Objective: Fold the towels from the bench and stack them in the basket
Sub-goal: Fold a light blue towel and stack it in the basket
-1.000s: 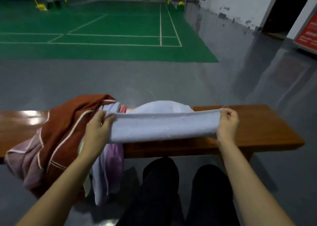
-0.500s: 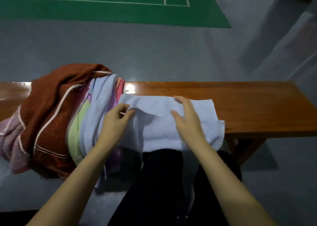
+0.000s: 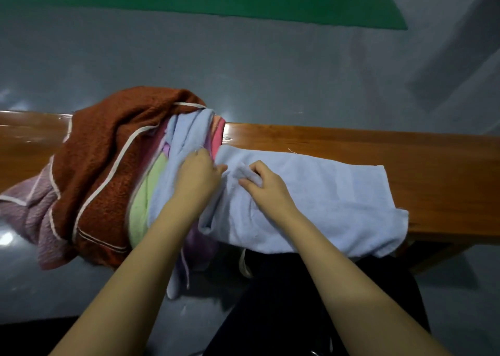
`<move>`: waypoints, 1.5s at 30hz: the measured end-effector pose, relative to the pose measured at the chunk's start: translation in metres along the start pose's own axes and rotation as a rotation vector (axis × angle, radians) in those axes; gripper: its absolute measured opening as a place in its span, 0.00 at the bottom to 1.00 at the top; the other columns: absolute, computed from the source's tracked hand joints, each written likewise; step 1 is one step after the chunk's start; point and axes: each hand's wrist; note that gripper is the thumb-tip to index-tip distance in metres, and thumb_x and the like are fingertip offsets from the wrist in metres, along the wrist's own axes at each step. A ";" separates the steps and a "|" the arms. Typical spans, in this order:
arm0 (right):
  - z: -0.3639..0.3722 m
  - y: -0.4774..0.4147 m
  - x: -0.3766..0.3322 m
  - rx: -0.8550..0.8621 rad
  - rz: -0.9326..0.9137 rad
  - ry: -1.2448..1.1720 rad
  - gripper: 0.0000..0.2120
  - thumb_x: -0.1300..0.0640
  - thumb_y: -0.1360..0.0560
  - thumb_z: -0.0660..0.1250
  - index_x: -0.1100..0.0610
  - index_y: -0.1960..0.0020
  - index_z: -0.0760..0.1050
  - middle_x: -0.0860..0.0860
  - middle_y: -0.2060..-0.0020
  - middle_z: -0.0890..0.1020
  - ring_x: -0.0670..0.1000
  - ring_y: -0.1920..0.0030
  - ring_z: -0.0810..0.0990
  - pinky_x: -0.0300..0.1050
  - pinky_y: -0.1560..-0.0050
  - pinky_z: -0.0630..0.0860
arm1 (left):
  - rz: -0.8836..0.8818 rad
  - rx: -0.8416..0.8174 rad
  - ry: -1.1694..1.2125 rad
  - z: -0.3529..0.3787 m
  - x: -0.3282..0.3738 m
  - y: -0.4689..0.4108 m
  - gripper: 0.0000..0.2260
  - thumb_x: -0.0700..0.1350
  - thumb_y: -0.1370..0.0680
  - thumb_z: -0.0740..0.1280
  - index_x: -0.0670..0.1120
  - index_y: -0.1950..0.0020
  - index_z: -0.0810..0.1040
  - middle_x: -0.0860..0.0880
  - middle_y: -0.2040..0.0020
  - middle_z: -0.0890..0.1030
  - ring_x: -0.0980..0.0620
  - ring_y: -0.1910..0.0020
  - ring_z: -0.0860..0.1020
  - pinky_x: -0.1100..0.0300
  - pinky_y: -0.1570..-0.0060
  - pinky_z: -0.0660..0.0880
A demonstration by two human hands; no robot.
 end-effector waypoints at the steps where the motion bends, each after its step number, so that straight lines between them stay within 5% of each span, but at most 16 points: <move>1: 0.001 0.000 0.001 0.011 0.001 -0.004 0.11 0.51 0.23 0.65 0.56 0.58 0.68 0.49 0.65 0.76 0.48 0.63 0.74 0.47 0.62 0.72 | -0.027 -0.034 -0.074 0.003 0.004 -0.003 0.17 0.49 0.23 0.66 0.35 0.45 0.73 0.36 0.48 0.78 0.37 0.47 0.76 0.52 0.53 0.67; 4: 0.001 0.001 0.001 0.035 -0.014 -0.046 0.10 0.48 0.22 0.64 0.53 0.57 0.69 0.51 0.63 0.77 0.51 0.62 0.76 0.44 0.64 0.73 | -0.139 -0.154 -0.131 0.006 0.019 -0.012 0.18 0.46 0.21 0.65 0.34 0.38 0.71 0.35 0.40 0.75 0.38 0.40 0.74 0.53 0.46 0.68; 9: 0.001 -0.001 0.001 0.042 -0.001 -0.102 0.08 0.47 0.21 0.63 0.50 0.55 0.72 0.51 0.62 0.78 0.53 0.59 0.77 0.50 0.60 0.74 | -0.187 -0.266 0.223 -0.001 0.021 -0.023 0.12 0.45 0.26 0.69 0.40 0.47 0.76 0.40 0.52 0.77 0.44 0.53 0.77 0.57 0.59 0.72; 13: -0.008 0.004 -0.004 0.039 -0.005 -0.208 0.04 0.51 0.22 0.64 0.50 0.51 0.76 0.43 0.55 0.80 0.46 0.52 0.78 0.37 0.55 0.75 | -0.096 -0.147 0.714 -0.014 0.021 -0.018 0.04 0.43 0.25 0.68 0.44 0.53 0.76 0.45 0.60 0.77 0.52 0.61 0.74 0.62 0.65 0.70; 16: -0.022 0.012 -0.018 0.077 -0.071 -0.207 0.04 0.56 0.23 0.66 0.54 0.52 0.79 0.47 0.55 0.81 0.45 0.52 0.79 0.34 0.55 0.75 | -0.002 -0.074 0.877 -0.025 0.026 -0.009 0.05 0.44 0.23 0.68 0.44 0.57 0.77 0.46 0.63 0.77 0.55 0.64 0.73 0.64 0.68 0.68; 19: -0.040 0.021 -0.041 0.141 -0.153 -0.240 0.05 0.60 0.24 0.67 0.51 0.55 0.78 0.45 0.58 0.81 0.40 0.54 0.78 0.31 0.53 0.73 | 0.134 -0.051 0.821 -0.037 0.037 0.004 0.05 0.44 0.23 0.69 0.49 0.60 0.79 0.53 0.66 0.78 0.64 0.68 0.73 0.71 0.66 0.68; 29: -0.069 0.048 -0.065 0.224 -0.256 -0.247 0.10 0.62 0.26 0.70 0.50 0.61 0.72 0.48 0.63 0.79 0.43 0.60 0.77 0.34 0.57 0.74 | 0.421 -0.062 0.665 -0.067 0.073 0.064 0.04 0.47 0.24 0.69 0.48 0.54 0.81 0.58 0.61 0.81 0.66 0.59 0.78 0.75 0.58 0.71; 34: -0.080 0.062 -0.067 0.237 -0.252 -0.287 0.09 0.65 0.26 0.69 0.53 0.53 0.73 0.48 0.59 0.80 0.41 0.56 0.79 0.33 0.52 0.75 | 0.505 -0.076 0.646 -0.068 0.081 0.078 0.03 0.42 0.23 0.68 0.49 0.54 0.82 0.59 0.59 0.81 0.67 0.57 0.78 0.74 0.55 0.71; 36: -0.084 0.065 -0.069 0.185 -0.261 -0.262 0.12 0.67 0.26 0.68 0.53 0.48 0.75 0.46 0.56 0.81 0.39 0.55 0.79 0.31 0.51 0.74 | 0.554 -0.036 0.581 -0.068 0.084 0.081 0.04 0.41 0.24 0.68 0.49 0.53 0.82 0.59 0.59 0.80 0.65 0.57 0.77 0.74 0.54 0.71; 40: -0.092 0.068 -0.066 0.223 -0.262 -0.157 0.10 0.65 0.25 0.68 0.50 0.58 0.78 0.45 0.61 0.82 0.41 0.57 0.79 0.34 0.52 0.74 | 0.567 0.025 0.519 -0.059 0.079 0.093 0.08 0.39 0.23 0.67 0.50 0.50 0.71 0.54 0.60 0.76 0.57 0.61 0.76 0.65 0.58 0.75; 45: -0.104 0.072 -0.063 0.339 -0.221 -0.188 0.03 0.61 0.23 0.66 0.56 0.55 0.78 0.46 0.61 0.82 0.42 0.56 0.80 0.38 0.52 0.75 | 0.761 -0.052 0.168 -0.038 0.034 0.108 0.12 0.42 0.25 0.57 0.53 0.44 0.70 0.51 0.48 0.71 0.52 0.55 0.74 0.59 0.55 0.74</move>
Point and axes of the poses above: each hand's wrist, its own y-axis away from the middle knuckle, its own z-axis out of the palm, x = y × z
